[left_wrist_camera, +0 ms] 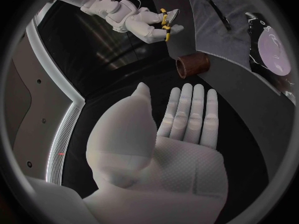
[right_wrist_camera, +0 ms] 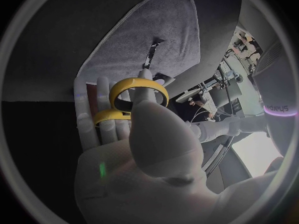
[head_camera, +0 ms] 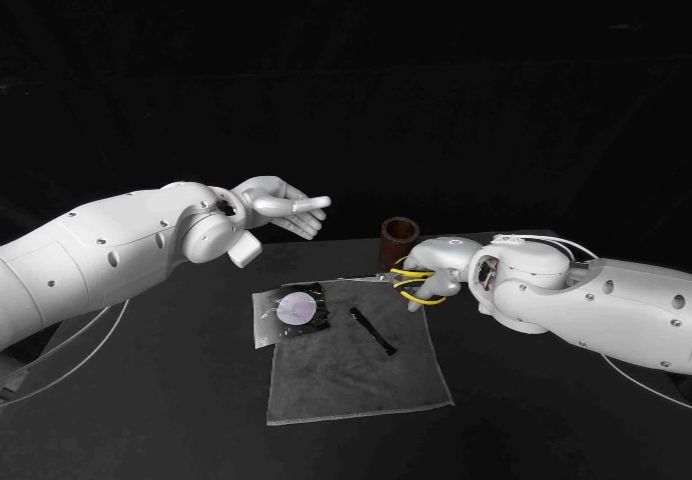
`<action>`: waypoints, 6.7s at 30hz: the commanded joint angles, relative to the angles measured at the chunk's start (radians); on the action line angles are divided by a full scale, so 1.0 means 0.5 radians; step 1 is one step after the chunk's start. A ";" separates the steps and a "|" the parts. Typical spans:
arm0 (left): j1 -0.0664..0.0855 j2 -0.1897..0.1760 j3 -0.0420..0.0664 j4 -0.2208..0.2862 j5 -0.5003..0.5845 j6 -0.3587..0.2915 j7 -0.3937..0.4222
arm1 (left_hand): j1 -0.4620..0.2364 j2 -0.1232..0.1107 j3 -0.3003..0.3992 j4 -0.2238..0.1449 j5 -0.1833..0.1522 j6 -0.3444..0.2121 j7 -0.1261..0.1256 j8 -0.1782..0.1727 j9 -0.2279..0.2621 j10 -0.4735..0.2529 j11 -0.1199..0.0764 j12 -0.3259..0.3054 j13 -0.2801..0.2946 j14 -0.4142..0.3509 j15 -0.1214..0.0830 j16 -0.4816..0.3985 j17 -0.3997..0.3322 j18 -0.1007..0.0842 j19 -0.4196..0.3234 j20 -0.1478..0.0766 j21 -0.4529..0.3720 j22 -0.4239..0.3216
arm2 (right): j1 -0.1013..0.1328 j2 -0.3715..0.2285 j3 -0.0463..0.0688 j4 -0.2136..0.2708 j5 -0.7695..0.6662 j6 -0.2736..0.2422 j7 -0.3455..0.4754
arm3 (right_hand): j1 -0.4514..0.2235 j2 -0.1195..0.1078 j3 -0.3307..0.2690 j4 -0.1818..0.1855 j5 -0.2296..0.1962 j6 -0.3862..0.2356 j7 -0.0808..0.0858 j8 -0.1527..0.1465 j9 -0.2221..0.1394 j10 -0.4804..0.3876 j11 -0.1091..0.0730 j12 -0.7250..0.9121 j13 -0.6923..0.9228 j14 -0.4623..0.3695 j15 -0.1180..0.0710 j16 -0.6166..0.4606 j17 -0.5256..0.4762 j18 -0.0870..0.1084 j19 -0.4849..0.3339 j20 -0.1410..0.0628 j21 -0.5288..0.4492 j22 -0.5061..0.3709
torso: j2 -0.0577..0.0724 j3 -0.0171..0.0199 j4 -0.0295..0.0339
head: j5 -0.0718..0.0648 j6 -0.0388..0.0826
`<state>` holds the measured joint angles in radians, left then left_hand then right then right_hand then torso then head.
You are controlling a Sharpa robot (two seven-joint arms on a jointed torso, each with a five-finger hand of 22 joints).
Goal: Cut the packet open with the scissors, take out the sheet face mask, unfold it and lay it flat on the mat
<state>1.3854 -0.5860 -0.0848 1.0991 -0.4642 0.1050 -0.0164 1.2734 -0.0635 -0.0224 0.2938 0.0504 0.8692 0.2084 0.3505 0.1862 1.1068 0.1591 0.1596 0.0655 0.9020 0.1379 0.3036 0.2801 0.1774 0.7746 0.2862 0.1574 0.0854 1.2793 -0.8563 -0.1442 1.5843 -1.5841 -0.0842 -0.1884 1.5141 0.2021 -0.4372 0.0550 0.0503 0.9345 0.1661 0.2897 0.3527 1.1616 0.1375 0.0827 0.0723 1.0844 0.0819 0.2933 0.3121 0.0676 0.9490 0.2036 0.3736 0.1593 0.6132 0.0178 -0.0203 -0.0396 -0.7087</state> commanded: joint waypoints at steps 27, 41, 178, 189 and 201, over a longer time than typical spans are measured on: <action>-0.006 0.178 -0.034 0.104 -0.315 0.421 -0.386 | 0.182 0.056 -0.167 -0.005 -0.004 -0.059 0.006 -0.079 -0.020 -0.024 0.004 -0.140 0.002 0.148 -0.023 -0.077 -0.001 0.014 0.355 -0.091 0.134 0.010 | 0.027 0.085 0.002 0.205 -0.396 0.105 -0.211 | 0.114 0.081 -0.047 -0.002 0.014 0.013 -0.003 -0.021 -0.001 0.165 -0.055 -0.017 -0.004 0.014 0.003 -0.010 0.003 0.229 0.013 -0.009 0.007 0.000 | 0.001 -0.0053 0.002 | 0.028 0.000; -0.017 0.178 -0.045 0.119 -0.261 0.590 -0.435 | 0.210 0.093 -0.207 -0.004 -0.003 -0.010 0.007 -0.057 -0.008 0.029 -0.004 -0.127 0.011 0.212 -0.037 -0.077 0.012 0.017 0.400 -0.101 0.128 -0.009 | 0.028 0.091 0.003 0.227 -0.436 0.071 -0.236 | 0.117 0.085 -0.047 -0.001 0.015 0.017 -0.003 -0.022 -0.001 0.169 -0.056 -0.018 -0.004 0.016 0.002 -0.011 0.004 0.229 0.015 -0.010 0.007 0.000 | 0.002 -0.0034 0.001 | 0.031 -0.018; -0.026 0.206 -0.124 0.067 0.220 0.682 -0.779 | -0.075 -0.040 1.695 -0.602 0.001 0.243 -0.129 0.124 0.348 0.539 -0.162 -0.173 0.012 0.624 -0.193 -0.165 0.437 0.008 0.622 -0.266 0.299 0.069 | 0.047 0.146 0.005 0.199 0.020 -0.104 -0.005 | -0.065 -0.761 1.610 0.301 0.088 -0.048 0.058 -0.240 -0.130 -0.119 0.040 -0.034 -0.018 -0.016 0.114 -0.250 -0.388 0.239 -0.998 0.172 -0.452 -0.156 | 0.000 -0.0053 0.001 | 0.051 -0.064; -0.026 0.203 -0.124 0.071 0.252 0.678 -0.781 | -0.079 -0.039 1.697 -0.604 0.001 0.243 -0.130 0.124 0.350 0.539 -0.162 -0.173 0.012 0.625 -0.193 -0.165 0.438 0.008 0.621 -0.266 0.300 0.069 | 0.047 0.171 0.005 0.181 -0.074 -0.075 -0.027 | -0.139 -0.769 2.081 0.202 0.094 0.103 0.033 -0.187 -0.117 0.030 -0.004 -0.033 -0.020 0.105 0.076 -0.238 -0.383 0.244 -0.898 0.155 -0.437 -0.161 | -0.001 -0.0047 0.002 | 0.048 -0.063; -0.027 0.195 -0.124 0.085 0.365 0.683 -0.762 | -0.108 -0.036 1.707 -0.611 0.001 0.234 -0.125 0.119 0.357 0.529 -0.157 -0.180 0.010 0.617 -0.188 -0.176 0.441 0.006 0.609 -0.262 0.299 0.068 | 0.047 0.182 0.005 0.158 -0.158 -0.086 -0.046 | -0.295 -0.646 2.364 -0.050 0.024 0.245 -0.012 -0.048 0.005 0.322 -0.079 -0.025 -0.011 0.344 -0.009 -0.162 -0.304 0.245 -0.552 0.090 -0.337 -0.127 | 0.000 -0.0043 0.002 | 0.042 -0.057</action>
<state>1.3716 -0.4906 -0.1482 1.1338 -0.3293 0.4428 -0.4123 1.2269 -0.0839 0.7117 0.1113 0.0439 0.9837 0.1462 0.4067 0.3606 1.3683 0.0795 0.0724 0.0705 1.2117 0.0434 0.2187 0.4993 0.1681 1.0808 0.1589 0.3011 0.1186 1.3017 -0.7673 -0.1430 1.6673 -1.6241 -0.1223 -0.2046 1.4394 -0.1921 0.5297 0.1695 0.0653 0.9842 0.1881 0.1882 0.3279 1.1793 0.1832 0.0689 0.0678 1.1750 0.1493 0.2064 0.1308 0.1775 0.6673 0.2494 0.2026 0.0952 0.6130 0.0152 -0.0195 -0.0180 -0.7377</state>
